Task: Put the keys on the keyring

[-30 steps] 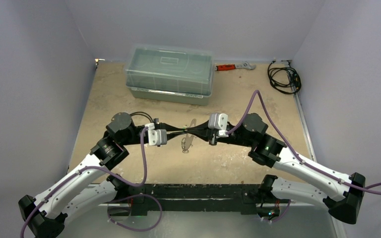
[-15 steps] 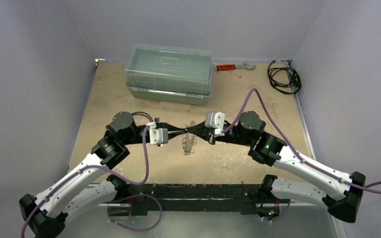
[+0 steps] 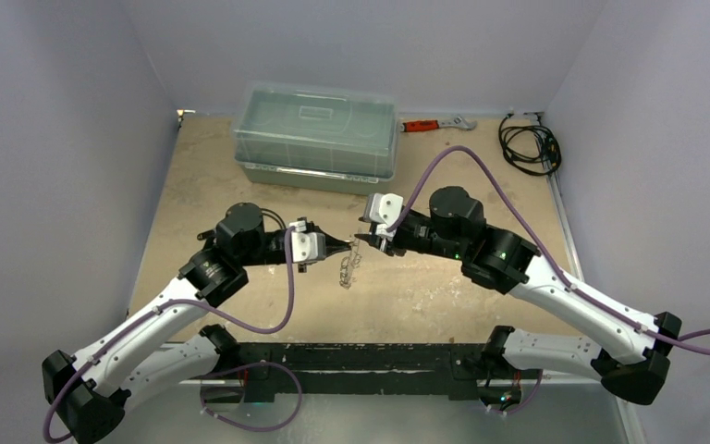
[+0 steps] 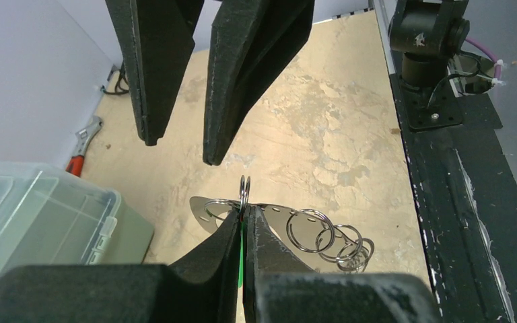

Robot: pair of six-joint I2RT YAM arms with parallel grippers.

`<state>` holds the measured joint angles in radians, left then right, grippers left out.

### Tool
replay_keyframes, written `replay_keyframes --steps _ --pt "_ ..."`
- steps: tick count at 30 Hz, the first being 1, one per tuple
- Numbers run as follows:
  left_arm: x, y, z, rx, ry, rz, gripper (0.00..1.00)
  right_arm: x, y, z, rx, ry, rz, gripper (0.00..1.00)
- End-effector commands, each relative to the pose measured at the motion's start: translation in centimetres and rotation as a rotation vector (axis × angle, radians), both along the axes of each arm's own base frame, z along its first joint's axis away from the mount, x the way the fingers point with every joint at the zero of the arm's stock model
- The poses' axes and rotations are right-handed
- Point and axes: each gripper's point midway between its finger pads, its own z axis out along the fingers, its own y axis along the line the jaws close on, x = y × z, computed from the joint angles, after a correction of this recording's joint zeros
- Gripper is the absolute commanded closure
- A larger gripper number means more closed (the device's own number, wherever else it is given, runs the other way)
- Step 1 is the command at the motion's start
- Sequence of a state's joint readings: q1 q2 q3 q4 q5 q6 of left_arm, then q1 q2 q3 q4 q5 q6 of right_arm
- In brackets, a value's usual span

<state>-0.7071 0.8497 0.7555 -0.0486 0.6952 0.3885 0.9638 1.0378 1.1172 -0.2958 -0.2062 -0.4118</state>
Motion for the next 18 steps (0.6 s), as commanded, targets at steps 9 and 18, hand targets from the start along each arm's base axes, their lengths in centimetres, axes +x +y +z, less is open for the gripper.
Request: replay_keyframes --steps 9,18 --pt "0.8 -0.4 1.3 -0.012 -0.014 0.017 1.0 -1.4 -1.1 0.3 -0.157 0.061 0.031 0.58" --pt "1.0 -0.4 1.3 -0.013 -0.007 0.024 1.0 -2.4 0.8 -1.3 -0.215 0.112 0.086 0.61"
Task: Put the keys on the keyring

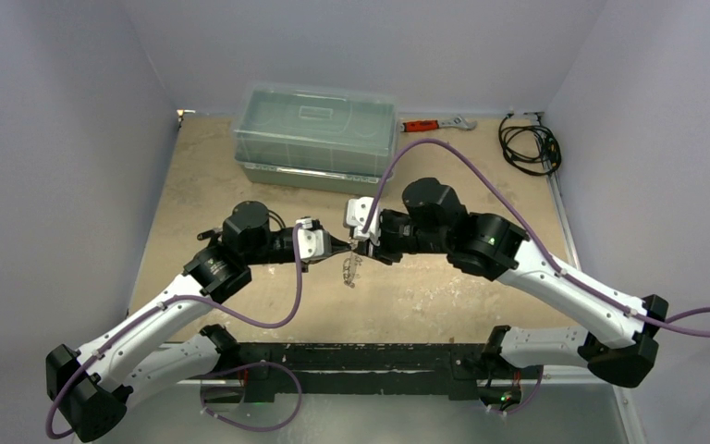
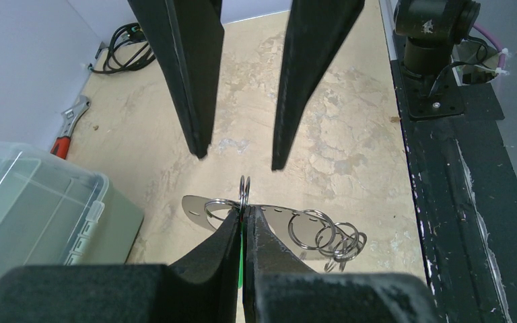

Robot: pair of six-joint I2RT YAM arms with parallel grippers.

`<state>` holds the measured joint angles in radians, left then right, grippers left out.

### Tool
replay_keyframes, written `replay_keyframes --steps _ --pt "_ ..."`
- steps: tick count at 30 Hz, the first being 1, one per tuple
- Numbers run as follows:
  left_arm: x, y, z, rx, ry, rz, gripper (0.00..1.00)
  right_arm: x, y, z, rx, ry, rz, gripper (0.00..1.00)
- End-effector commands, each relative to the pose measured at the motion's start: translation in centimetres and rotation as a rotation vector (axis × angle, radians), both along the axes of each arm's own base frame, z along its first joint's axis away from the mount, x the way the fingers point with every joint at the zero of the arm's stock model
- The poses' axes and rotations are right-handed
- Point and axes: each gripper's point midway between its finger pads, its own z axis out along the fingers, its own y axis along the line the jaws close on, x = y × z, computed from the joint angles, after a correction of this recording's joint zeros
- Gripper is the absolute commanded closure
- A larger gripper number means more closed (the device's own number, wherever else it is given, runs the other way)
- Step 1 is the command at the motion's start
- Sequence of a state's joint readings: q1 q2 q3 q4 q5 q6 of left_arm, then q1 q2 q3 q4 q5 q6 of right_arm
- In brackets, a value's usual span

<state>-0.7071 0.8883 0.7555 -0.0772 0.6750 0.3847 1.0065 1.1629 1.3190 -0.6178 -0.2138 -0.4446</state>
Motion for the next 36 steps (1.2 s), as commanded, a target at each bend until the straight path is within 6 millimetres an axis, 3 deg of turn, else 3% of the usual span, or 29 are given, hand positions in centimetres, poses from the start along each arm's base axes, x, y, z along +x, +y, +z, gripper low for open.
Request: replay_keyframes --steps 1,16,21,30,36 --pt "0.4 -0.3 3.1 -0.059 -0.061 0.004 1.0 -0.6 0.8 0.6 -0.006 0.0 0.023 0.62" --pt "0.3 -0.1 3.1 -0.061 -0.063 0.007 1.0 1.0 1.2 -0.6 -0.058 -0.043 -0.03 0.73" --pt "0.3 -0.1 3.3 -0.064 -0.068 0.009 1.0 1.3 1.0 -1.3 -0.071 -0.053 -0.041 0.87" --pt "0.3 0.0 3.5 -0.069 -0.072 0.01 1.0 0.9 1.1 -1.7 -0.071 -0.038 -0.028 0.83" --pt "0.2 0.0 3.5 -0.07 -0.072 0.01 1.0 0.8 1.1 -1.9 -0.073 -0.03 -0.023 0.86"
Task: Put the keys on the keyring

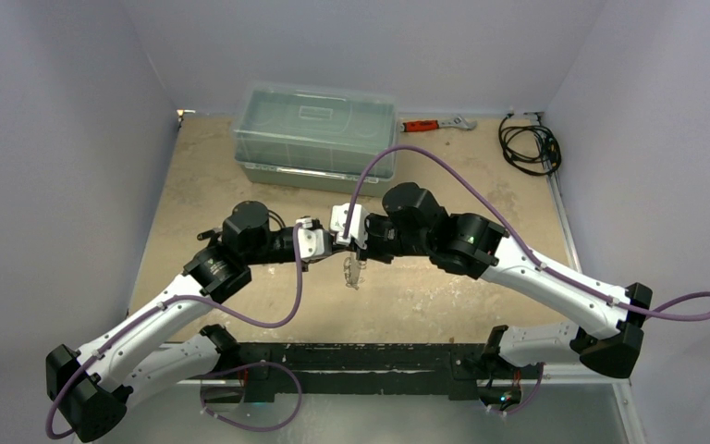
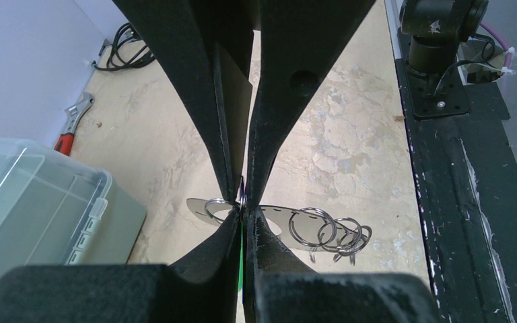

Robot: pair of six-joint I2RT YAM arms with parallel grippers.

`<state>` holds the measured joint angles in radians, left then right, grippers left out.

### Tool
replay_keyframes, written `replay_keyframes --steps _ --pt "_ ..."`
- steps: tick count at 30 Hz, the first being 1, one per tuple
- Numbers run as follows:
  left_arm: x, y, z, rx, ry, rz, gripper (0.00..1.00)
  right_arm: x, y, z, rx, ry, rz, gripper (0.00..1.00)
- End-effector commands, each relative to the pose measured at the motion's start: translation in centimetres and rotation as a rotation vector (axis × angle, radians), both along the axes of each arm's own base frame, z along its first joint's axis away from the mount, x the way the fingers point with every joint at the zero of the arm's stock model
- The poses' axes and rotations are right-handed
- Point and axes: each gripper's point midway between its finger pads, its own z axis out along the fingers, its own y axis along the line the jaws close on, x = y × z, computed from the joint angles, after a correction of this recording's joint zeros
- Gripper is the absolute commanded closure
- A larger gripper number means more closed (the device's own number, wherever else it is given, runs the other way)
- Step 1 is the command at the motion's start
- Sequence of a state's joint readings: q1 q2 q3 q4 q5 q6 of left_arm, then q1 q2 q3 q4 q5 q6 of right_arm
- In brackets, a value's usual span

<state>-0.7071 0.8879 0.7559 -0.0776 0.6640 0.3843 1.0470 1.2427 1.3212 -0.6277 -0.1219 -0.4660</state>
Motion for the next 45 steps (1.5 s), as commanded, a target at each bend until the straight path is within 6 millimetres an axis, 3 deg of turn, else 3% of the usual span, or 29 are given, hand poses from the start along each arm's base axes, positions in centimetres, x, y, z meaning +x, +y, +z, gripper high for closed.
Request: replay_keyframes --steps 1,5,11,16,20,24,26,33,37,45 --pt "0.0 0.0 3.5 -0.072 -0.072 -0.001 1.0 -0.2 0.1 0.9 0.031 -0.016 0.009 0.86" --pt "0.0 0.0 3.6 -0.074 -0.072 -0.001 1.0 -0.4 0.2 0.7 0.03 -0.005 0.02 0.86" --pt "-0.1 0.0 3.7 -0.077 -0.076 -0.001 1.0 -0.4 0.5 0.8 0.038 -0.008 0.028 1.0" --pt "-0.1 0.4 4.0 -0.084 -0.109 0.011 0.97 0.6 0.5 2.6 0.102 -0.08 -0.009 1.0" --pt "0.4 1.0 4.2 -0.092 -0.135 0.063 0.6 1.2 0.1 6.0 0.248 -0.186 -0.046 1.0" --pt "0.9 1.7 5.9 -0.14 -0.198 0.117 0.29 0.4 -0.8 10.5 0.461 -0.287 -0.04 1.0" --pt "1.1 2.2 6.5 -0.163 -0.22 0.149 0.21 -0.2 -1.6 12.3 0.574 -0.308 -0.048 1.0" --pt "0.7 2.9 9.0 -0.302 -0.26 0.184 0.2 -2.8 -4.3 16.3 0.953 -0.316 -0.042 1.0" --pt "0.2 2.1 9.4 -0.346 -0.23 0.132 0.25 -4.6 -4.8 17.3 1.091 -0.259 0.019 1.0" --pt "-1.9 0.6 9.4 -0.384 -0.166 -0.019 0.36 -5.3 -5.4 18.4 1.221 -0.197 0.03 1.0"
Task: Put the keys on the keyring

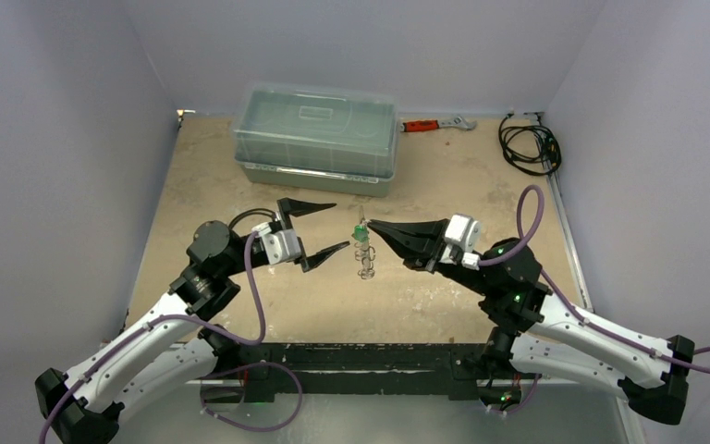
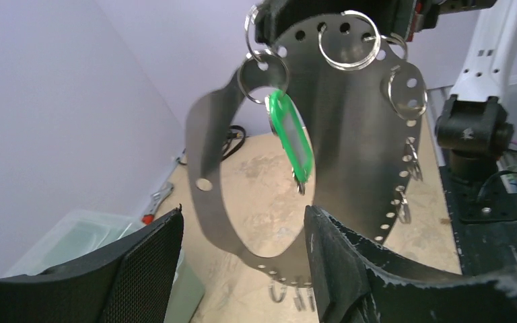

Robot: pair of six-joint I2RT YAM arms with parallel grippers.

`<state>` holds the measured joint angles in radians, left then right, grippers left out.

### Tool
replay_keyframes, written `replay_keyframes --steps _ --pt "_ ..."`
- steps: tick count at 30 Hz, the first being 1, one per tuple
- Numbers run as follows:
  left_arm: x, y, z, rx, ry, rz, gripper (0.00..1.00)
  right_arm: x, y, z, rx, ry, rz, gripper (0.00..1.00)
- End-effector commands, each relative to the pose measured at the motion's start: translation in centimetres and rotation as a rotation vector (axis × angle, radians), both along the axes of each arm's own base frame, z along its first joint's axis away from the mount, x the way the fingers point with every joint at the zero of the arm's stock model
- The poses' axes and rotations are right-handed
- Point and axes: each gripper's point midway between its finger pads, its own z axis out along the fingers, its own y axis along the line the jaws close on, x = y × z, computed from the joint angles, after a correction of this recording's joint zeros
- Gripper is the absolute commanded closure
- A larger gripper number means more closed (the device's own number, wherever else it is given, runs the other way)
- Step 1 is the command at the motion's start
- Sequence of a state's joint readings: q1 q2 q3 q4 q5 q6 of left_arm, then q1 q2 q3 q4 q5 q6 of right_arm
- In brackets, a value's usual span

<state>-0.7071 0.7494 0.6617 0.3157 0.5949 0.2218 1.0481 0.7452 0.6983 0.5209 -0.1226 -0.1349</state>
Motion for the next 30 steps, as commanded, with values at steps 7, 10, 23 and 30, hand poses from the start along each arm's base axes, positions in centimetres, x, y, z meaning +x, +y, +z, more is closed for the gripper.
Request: replay_keyframes --steps 7,10,23,30 --pt "-2.0 -0.9 0.8 -0.053 0.019 -0.136 0.45 -1.5 -0.9 5.0 0.191 -0.034 0.072 1.0" --pt "-1.9 -1.2 0.8 -0.06 0.039 -0.146 0.49 -1.4 -0.5 4.9 0.183 -0.035 0.076 1.0" --pt "-1.9 -1.6 0.8 -0.071 0.074 -0.166 0.61 -1.2 0.4 4.5 0.165 -0.026 0.091 1.0" --pt "-1.7 -1.6 0.9 -0.074 0.08 -0.156 0.72 -1.1 0.7 4.1 0.153 -0.024 0.093 1.0"
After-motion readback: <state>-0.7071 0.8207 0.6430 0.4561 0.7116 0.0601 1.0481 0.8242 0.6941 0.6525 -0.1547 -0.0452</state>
